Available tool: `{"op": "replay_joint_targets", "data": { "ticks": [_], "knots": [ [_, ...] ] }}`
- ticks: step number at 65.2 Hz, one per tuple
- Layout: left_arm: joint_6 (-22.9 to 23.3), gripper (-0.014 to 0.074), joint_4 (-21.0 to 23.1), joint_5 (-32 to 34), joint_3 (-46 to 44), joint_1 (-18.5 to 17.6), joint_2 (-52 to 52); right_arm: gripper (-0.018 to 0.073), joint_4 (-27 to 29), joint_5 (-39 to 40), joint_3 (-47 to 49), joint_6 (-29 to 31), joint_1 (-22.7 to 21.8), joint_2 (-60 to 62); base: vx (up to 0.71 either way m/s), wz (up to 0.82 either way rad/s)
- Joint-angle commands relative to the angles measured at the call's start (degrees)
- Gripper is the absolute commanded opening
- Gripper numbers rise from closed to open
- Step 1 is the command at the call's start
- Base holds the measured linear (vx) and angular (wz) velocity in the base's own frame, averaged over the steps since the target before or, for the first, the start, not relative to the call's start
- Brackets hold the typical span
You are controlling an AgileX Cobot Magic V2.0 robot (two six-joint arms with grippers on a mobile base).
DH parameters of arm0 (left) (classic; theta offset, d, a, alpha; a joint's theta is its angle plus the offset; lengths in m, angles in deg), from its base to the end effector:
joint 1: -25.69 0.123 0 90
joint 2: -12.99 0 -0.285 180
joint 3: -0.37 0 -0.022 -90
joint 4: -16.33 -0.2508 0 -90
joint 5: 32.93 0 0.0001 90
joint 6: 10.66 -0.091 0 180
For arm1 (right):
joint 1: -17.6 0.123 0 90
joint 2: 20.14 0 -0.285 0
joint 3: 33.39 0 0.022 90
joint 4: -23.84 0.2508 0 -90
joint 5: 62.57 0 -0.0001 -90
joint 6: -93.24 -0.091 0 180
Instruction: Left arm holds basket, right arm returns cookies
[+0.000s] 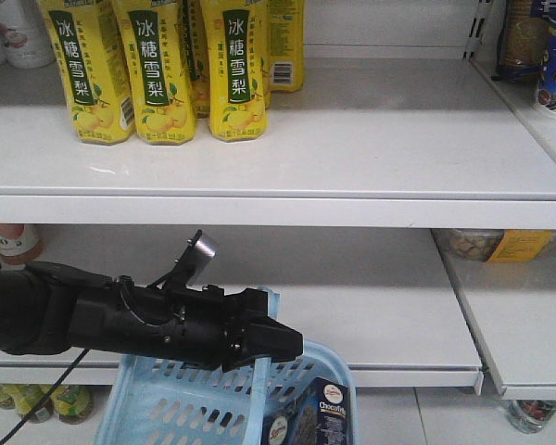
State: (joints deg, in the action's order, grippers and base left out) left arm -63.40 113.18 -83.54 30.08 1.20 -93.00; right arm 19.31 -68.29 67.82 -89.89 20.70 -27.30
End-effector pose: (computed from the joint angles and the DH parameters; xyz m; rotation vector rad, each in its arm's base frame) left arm 0.2583 -0.1945 0.1974 0.0541 2.4649 -1.6072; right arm 0.0568 0.0023 0.1955 -0.0564 1.5987 0.0171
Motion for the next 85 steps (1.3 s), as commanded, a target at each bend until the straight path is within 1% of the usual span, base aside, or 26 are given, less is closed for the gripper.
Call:
{"op": "replay_joint_targets", "data": {
  "ticks": [1,35,40,51,55,62,72,78,85],
  "knots": [
    [-3.3,-0.0006,4.5,-1.4,-1.5,0.1,3.1,-0.0008,-0.2,4.5,-0.1,0.6,-0.3,0.4,0.0,0.0],
    [-3.3,-0.0006,4.5,-1.4,-1.5,0.1,3.1,-0.0008,-0.2,5.3,-0.1,0.7,-0.3,0.4,0.0,0.0],
    [-3.3,-0.0006,4.5,-1.4,-1.5,0.1,3.1,-0.0008,-1.8,6.5,0.1,1.6,-0.3,0.4,0.0,0.0],
    [-3.3,-0.0006,4.5,-1.4,-1.5,0.1,3.1,-0.0008,-1.7,6.9,3.7,1.1,-0.3,-0.3,0.0,0.0],
    [-3.3,-0.0006,4.5,-1.4,-1.5,0.1,3.1,-0.0008,-1.3,6.2,6.9,0.2,-0.3,-2.0,0.0,0.0],
    [-3.3,-0.0006,4.5,-1.4,-1.5,0.1,3.1,-0.0008,0.7,2.5,14.0,-2.1,-0.3,-7.2,0.0,0.0],
    [-3.3,-0.0006,4.5,-1.4,-1.5,0.1,3.1,-0.0008,1.1,1.0,22.4,-2.3,-0.3,-17.1,0.0,0.0],
    [-3.3,-0.0006,4.5,-1.4,-1.5,0.1,3.1,-0.0008,3.0,1.2,23.9,-2.3,-0.3,-21.7,0.0,0.0],
    [-3.3,-0.0006,4.5,-1.4,-1.5,0.1,3.1,-0.0008,3.7,2.3,23.9,-2.4,-0.3,-24.5,0.0,0.0]
  ]
}}
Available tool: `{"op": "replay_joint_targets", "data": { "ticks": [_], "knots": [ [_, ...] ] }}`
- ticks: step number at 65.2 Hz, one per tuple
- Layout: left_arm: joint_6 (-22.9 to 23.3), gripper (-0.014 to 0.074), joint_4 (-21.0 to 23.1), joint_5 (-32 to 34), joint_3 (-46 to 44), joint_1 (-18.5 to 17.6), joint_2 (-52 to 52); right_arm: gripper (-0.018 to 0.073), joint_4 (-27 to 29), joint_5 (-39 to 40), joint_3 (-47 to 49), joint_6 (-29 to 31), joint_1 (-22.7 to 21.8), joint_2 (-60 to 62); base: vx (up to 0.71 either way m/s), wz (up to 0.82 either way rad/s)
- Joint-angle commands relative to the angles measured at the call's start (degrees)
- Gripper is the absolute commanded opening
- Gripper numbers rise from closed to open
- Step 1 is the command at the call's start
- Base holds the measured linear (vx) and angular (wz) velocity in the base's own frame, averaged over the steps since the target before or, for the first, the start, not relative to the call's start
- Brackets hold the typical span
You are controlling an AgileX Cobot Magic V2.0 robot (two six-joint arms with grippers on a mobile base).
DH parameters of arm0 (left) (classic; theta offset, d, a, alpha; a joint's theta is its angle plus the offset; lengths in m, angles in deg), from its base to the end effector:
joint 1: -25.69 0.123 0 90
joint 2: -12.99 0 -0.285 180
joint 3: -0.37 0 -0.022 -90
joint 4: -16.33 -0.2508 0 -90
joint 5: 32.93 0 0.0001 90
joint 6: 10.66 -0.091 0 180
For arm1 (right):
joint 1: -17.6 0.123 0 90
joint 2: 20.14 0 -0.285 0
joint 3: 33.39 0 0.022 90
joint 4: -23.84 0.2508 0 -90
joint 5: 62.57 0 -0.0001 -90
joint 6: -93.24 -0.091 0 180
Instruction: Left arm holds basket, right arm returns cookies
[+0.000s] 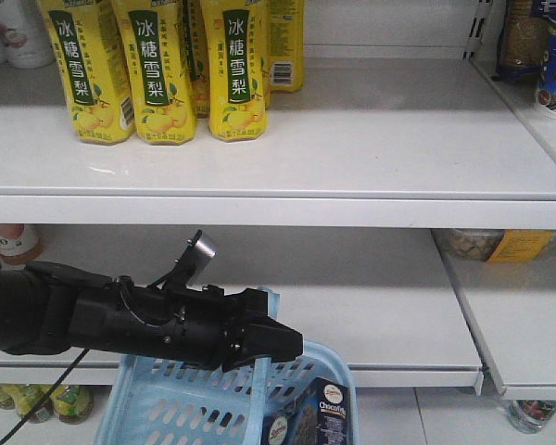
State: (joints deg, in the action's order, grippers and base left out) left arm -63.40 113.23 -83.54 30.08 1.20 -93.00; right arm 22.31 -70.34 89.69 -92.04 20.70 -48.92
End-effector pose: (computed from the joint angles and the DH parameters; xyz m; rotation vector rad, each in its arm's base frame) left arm 0.2584 -0.1945 0.1975 0.0530 2.4644 -1.6077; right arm 0.0894 0.0045 0.2954 0.0122 1.6320 0.0890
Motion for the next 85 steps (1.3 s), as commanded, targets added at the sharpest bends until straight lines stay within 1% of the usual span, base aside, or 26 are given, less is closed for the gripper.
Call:
{"op": "replay_joint_targets", "data": {
  "ticks": [1,7,18,24,33,43,46,54,59,65,72,77,82,85],
  "knots": [
    [-3.3,-0.0006,4.4,-1.4,-1.5,0.1,3.1,-0.0008,0.8,4.5,2.0,-0.2,-0.3,-3.2,0.0,0.0],
    [-3.3,-0.0006,4.4,-1.4,-1.5,0.1,3.1,-0.0008,2.5,5.1,1.9,-0.3,-0.3,-5.5,0.0,0.0],
    [-3.3,-0.0006,4.4,-1.4,-1.5,0.1,3.1,-0.0003,1.5,5.0,1.9,0.3,-0.3,-7.1,0.0,0.0],
    [-3.3,-0.0006,4.4,-1.4,-1.5,0.1,3.1,0.0017,0.9,4.8,1.9,0.3,-0.3,-7.1,0.0,0.0],
    [-3.3,-0.0006,4.4,-1.4,-1.5,0.1,3.1,0.0094,0.9,3.0,1.9,0.3,-0.3,-7.1,0.0,0.0],
    [-3.3,-0.0006,4.4,-1.4,-1.5,0.1,3.1,0.0232,0.9,2.4,1.9,0.3,-0.3,-7.1,0.0,0.0],
    [-3.3,-0.0006,4.4,-1.4,-1.5,0.1,3.1,0.0287,0.9,2.4,1.9,0.3,-0.3,-7.1,0.0,0.0],
    [-3.3,-0.0006,4.4,-1.4,-1.5,0.1,3.1,0.0375,1.2,2.4,1.9,0.3,-0.3,-7.1,0.0,0.0],
    [-3.3,-0.0006,4.4,-1.4,-1.5,0.1,3.1,0.0404,1.9,2.2,1.9,0.0,-0.3,-7.1,0.0,0.0],
    [-3.3,-0.0006,4.4,-1.4,-1.5,0.1,3.1,0.0409,2.4,0.7,1.9,-0.1,-0.2,-7.1,0.0,0.0],
    [-3.3,-0.0006,4.4,-1.4,-1.5,0.1,3.1,0.041,4.6,-1.0,1.9,-0.2,-0.2,-7.1,0.0,0.0],
    [-3.3,-0.0006,4.4,-1.4,-1.5,0.1,3.1,0.041,8.5,-1.6,1.9,-0.2,0.3,-8.2,0.0,0.0],
    [-3.3,-0.0006,4.4,-1.4,-1.5,0.1,3.1,0.041,14.3,-3.0,1.9,-0.1,2.7,-10.4,0.0,0.0],
    [-3.3,-0.0006,4.4,-1.4,-1.5,0.1,3.1,0.041,16.7,-4.1,1.9,-0.1,4.4,-12.4,0.0,0.0]
  ]
}}
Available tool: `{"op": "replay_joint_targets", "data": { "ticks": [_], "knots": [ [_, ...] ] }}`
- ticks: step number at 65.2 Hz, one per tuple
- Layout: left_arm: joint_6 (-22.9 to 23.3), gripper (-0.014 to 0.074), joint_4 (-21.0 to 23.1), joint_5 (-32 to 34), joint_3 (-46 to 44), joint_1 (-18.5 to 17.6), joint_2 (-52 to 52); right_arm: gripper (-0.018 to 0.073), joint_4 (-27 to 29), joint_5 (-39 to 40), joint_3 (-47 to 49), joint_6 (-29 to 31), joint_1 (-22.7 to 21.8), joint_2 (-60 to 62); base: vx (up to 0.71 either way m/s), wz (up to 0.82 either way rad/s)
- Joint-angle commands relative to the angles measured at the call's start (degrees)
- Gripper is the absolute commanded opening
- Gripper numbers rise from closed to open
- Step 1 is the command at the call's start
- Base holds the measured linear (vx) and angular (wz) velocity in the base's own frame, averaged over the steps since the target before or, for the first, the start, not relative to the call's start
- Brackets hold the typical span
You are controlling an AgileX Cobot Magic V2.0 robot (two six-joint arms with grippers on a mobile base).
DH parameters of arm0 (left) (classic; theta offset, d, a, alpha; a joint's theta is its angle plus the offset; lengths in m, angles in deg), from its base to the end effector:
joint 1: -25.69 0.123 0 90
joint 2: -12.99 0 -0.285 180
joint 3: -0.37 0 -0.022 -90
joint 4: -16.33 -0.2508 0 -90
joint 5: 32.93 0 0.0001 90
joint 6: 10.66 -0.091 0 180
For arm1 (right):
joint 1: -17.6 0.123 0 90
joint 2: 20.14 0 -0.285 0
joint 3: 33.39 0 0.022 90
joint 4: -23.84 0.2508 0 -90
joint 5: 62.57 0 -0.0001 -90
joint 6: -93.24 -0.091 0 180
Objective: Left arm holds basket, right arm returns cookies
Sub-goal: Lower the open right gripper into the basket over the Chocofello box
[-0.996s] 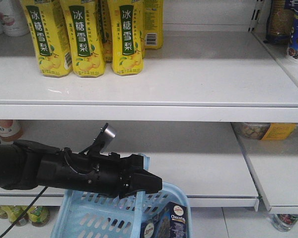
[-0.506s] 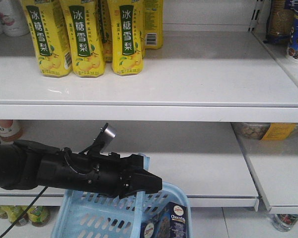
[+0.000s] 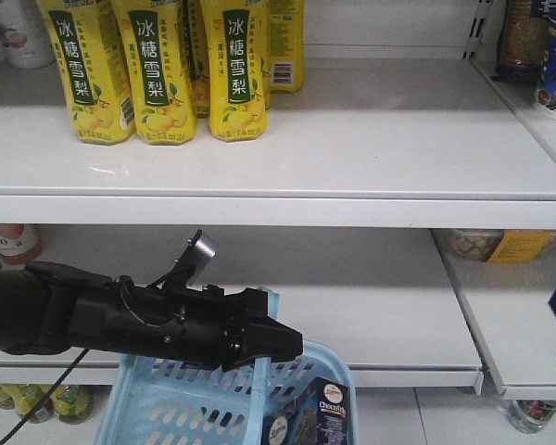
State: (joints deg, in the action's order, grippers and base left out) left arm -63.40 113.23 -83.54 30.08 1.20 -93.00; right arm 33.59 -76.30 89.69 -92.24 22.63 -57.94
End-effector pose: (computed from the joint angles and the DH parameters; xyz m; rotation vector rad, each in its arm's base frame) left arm 0.2584 -0.1945 0.1975 0.0530 2.4644 -1.6077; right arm 0.1121 0.0136 0.2704 0.1367 1.8937 0.2758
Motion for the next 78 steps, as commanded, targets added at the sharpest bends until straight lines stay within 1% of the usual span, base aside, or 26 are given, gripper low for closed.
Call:
{"op": "replay_joint_targets", "data": {
  "ticks": [1,11,23,27,37,45,52,64,72,78],
  "knots": [
    [-3.3,-0.0006,4.4,-1.4,-1.5,0.1,3.1,0.041,6.0,1.6,1.9,0.3,3.1,-4.0,0.0,0.0],
    [-3.3,-0.0006,4.4,-1.4,-1.5,0.1,3.1,0.041,8.8,0.6,1.9,0.4,10.1,-11.7,0.0,0.0],
    [-3.3,-0.0006,4.4,-1.4,-1.5,0.1,3.1,0.041,18.1,1.9,1.9,0.4,16.4,-21.3,0.0,0.0],
    [-3.3,-0.0006,4.4,-1.4,-1.5,0.1,3.1,0.041,20.2,2.7,1.9,1.0,18.8,-24.7,0.0,0.0],
    [-3.3,-0.0006,4.4,-1.4,-1.5,0.1,3.1,0.041,21.8,4.6,2.7,5.5,25.2,-31.6,0.0,0.0],
    [-3.3,-0.0006,4.4,-1.4,-1.5,0.1,3.1,0.041,21.8,4.8,4.9,5.5,29.3,-36.2,0.0,0.0],
    [-3.3,-0.0006,4.4,-1.4,-1.5,0.1,3.1,0.0417,21.9,4.6,7.0,5.2,30.5,-39.8,0.0,0.0],
    [-3.3,-0.0006,4.4,-1.4,-1.5,0.1,3.1,0.0473,26.2,3.4,9.8,4.8,30.5,-45.1,0.0,0.0],
    [-3.3,-0.0006,4.4,-1.4,-1.5,0.1,3.1,0.0523,28.0,1.5,11.8,4.9,30.5,-48.3,0.0,0.0],
    [-3.3,-0.0006,4.4,-1.4,-1.5,0.1,3.1,0.0533,29.0,0.1,13.6,5.5,30.5,-50.3,0.0,0.0]
  ]
}}
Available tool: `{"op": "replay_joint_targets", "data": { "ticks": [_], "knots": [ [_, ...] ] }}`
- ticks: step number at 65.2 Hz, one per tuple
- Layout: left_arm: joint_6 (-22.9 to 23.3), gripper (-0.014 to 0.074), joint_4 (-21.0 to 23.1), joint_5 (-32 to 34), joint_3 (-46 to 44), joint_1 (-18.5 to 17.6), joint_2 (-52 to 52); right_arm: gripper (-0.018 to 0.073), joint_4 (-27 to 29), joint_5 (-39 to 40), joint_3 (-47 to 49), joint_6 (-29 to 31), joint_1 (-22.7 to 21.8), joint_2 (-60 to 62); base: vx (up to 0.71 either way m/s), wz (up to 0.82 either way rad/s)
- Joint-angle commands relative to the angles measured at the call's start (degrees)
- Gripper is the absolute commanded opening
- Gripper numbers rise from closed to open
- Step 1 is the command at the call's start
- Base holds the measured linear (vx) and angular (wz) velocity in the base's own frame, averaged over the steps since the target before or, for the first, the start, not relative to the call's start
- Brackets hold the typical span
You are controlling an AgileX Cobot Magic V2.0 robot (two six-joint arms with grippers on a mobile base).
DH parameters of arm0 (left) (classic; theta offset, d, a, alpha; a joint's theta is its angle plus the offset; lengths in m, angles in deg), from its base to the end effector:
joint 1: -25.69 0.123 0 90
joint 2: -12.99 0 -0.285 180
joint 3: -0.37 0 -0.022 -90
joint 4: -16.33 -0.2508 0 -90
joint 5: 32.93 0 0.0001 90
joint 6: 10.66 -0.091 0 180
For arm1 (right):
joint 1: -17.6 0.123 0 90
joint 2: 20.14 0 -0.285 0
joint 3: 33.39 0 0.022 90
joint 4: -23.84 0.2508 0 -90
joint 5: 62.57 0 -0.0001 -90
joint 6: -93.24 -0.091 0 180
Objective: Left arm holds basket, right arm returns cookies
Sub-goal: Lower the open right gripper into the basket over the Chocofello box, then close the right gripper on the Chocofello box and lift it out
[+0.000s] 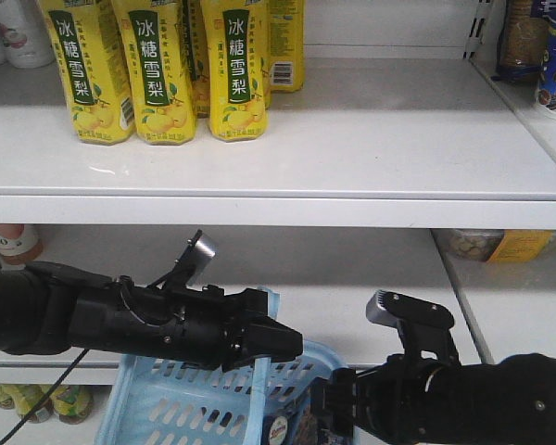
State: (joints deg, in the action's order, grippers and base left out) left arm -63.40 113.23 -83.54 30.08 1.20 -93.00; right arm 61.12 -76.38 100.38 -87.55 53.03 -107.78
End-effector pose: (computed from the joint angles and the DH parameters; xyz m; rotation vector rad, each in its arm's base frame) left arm 0.2584 -0.1945 0.1975 0.0530 2.4644 -1.6077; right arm 0.1846 0.1476 0.1761 -0.0185 2.6577 0.6530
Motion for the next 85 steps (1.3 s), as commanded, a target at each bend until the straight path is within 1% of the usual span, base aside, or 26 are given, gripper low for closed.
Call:
{"op": "replay_joint_targets", "data": {
  "ticks": [1,6,20,27,41,51,72,85],
  "knots": [
    [-3.3,-0.0006,4.4,-1.4,-1.5,0.1,3.1,0.0533,1.6,0.0,3.2,0.8,0.1,-0.9,0.0,0.0],
    [-3.3,-0.0006,4.4,-1.4,-1.5,0.1,3.1,0.053,1.6,-0.7,3.9,2.1,0.1,-2.5,0.0,0.0],
    [-3.3,-0.0006,4.4,-1.4,-1.5,0.1,3.1,0.0518,1.8,-0.9,3.9,2.1,0.1,-5.9,0.0,0.0],
    [-3.3,-0.0006,4.4,-1.4,-1.5,0.1,3.1,0.0517,3.7,-0.9,4.0,2.6,0.1,-7.2,0.0,0.0],
    [-3.3,-0.0006,4.4,-1.4,-1.5,0.1,3.1,0.0517,6.7,-1.3,4.0,6.4,0.1,-8.9,0.0,0.0],
    [-3.3,-0.0006,4.4,-1.4,-1.5,0.1,3.1,0.0517,10.7,-2.3,4.0,10.3,0.1,-10.5,0.0,0.0],
    [-3.3,-0.0006,4.4,-1.4,-1.5,0.1,3.1,0.0517,23.9,-3.7,4.0,24.0,0.1,-11.0,0.0,0.0],
    [-3.3,-0.0006,4.4,-1.4,-1.5,0.1,3.1,0.0517,28.2,-3.7,4.0,27.3,0.1,-11.0,0.0,0.0]
  ]
}}
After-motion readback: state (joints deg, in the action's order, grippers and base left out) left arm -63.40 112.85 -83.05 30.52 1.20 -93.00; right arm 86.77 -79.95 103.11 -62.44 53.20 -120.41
